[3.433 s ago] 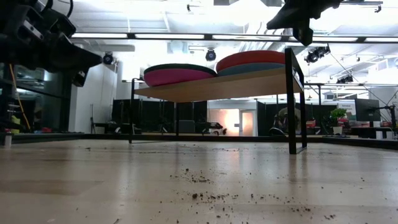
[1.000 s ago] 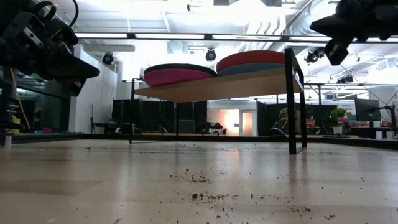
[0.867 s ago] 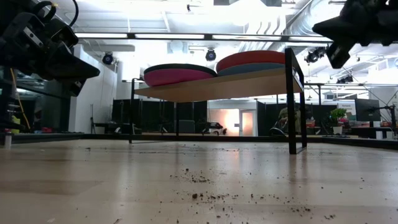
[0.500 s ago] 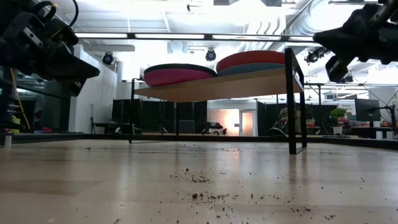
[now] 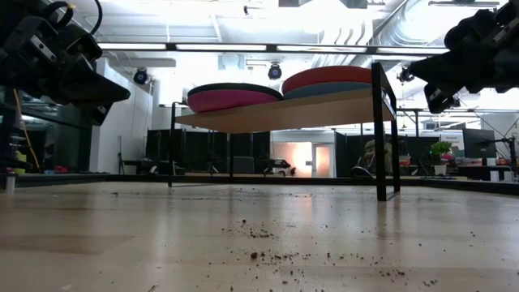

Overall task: Place and stack plates onto a shelf
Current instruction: Return to Home Position

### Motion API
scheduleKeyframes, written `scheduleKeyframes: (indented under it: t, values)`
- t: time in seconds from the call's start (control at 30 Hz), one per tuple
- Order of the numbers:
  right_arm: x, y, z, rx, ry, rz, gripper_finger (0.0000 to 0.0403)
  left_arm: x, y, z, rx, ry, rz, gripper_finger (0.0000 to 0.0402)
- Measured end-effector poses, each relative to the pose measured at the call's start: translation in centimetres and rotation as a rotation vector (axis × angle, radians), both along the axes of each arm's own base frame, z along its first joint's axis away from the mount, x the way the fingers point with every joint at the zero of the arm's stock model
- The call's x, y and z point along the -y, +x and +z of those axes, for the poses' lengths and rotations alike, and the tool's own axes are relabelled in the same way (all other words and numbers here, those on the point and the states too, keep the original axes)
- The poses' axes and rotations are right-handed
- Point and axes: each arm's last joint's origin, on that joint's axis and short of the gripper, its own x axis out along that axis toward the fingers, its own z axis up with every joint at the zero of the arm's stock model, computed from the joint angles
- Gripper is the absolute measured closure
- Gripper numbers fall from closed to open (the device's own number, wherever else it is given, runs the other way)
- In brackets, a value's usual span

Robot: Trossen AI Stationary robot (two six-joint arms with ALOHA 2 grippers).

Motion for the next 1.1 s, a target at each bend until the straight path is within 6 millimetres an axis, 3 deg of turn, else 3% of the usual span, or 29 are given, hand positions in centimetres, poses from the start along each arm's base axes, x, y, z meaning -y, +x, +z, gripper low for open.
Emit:
scheduleKeyframes:
  t: [0.87,1.1]
  values:
    - [0.0,-0.1,0.1,0.012,0.000,-0.004,0.0403,0.0,0.0,0.0,0.004,0.000,0.000,0.0401]
    - [0.0,0.0,0.1,0.007,0.000,-0.004,0.0402,0.0,-1.2,1.8,0.214,-0.004,-0.003,0.0401]
